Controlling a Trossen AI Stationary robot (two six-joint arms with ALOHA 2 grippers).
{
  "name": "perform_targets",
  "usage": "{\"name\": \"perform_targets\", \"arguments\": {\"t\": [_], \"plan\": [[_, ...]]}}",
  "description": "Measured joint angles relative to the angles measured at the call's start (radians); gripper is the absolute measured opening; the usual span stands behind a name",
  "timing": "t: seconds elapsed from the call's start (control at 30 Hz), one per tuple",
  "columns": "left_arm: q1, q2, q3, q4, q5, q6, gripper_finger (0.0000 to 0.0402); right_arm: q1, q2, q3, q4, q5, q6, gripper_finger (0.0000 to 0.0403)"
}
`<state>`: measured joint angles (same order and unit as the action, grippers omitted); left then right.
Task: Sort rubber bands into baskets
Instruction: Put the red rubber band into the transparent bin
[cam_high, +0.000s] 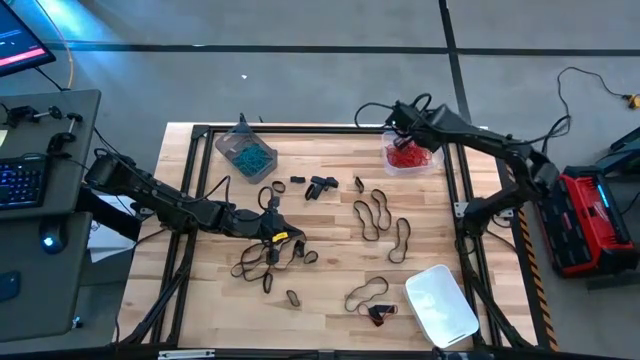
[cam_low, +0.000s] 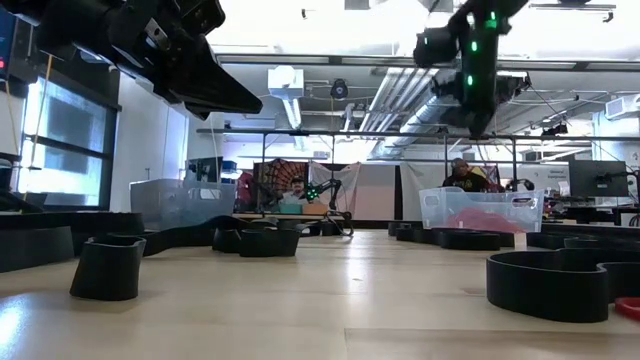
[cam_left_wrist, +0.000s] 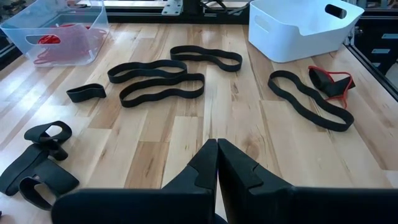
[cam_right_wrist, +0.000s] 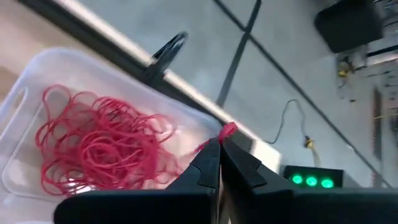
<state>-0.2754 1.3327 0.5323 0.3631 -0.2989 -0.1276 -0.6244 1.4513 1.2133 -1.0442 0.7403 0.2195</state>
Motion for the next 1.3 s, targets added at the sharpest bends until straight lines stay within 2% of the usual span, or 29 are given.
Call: {"name": "perform_targets", "arguments": {"t": [0.17, 0.3, 0.53, 0.63, 0.73, 0.93, 1.03, 1.13, 1.3], "plan": [[0.0, 0.0, 0.0, 0.0, 0.0, 0.0, 0.0003, -0.029, 0.0, -0.185, 0.227, -0.093, -0.027, 0.0], [0.0, 0.0, 0.0, 0.0, 0.0, 0.0, 0.0003, -0.057, 0.0, -0.279, 0.333, -0.15, -0.029, 0.0], [0.0, 0.0, 0.0, 0.0, 0.0, 0.0, 0.0003, -0.102, 0.0, -0.34, 0.409, -0.158, -0.039, 0.0], [0.0, 0.0, 0.0, 0.0, 0.0, 0.0, 0.0003, -0.117, 0.0, -0.34, 0.427, -0.211, -0.046, 0.0008], [0.0, 0.0, 0.0, 0.0, 0.0, -0.001, 0.0003, -0.117, 0.0, -0.334, 0.424, -0.25, -0.079, 0.0038], [0.0, 0.0, 0.0, 0.0, 0.0, -0.001, 0.0003, -0.097, 0.0, -0.243, 0.332, -0.253, -0.081, 0.013], [0.0, 0.0, 0.0, 0.0, 0.0, -0.001, 0.0003, -0.055, 0.0, -0.188, 0.297, -0.261, -0.072, 0.0151], [0.0, 0.0, 0.0, 0.0, 0.0, -0.001, 0.0003, 0.013, -0.005, -0.157, 0.283, -0.307, -0.085, 0.0133], [0.0, 0.0, 0.0, 0.0, 0.0, -0.001, 0.0003, 0.164, -0.008, -0.154, 0.285, -0.333, -0.092, 0.0026]]}}
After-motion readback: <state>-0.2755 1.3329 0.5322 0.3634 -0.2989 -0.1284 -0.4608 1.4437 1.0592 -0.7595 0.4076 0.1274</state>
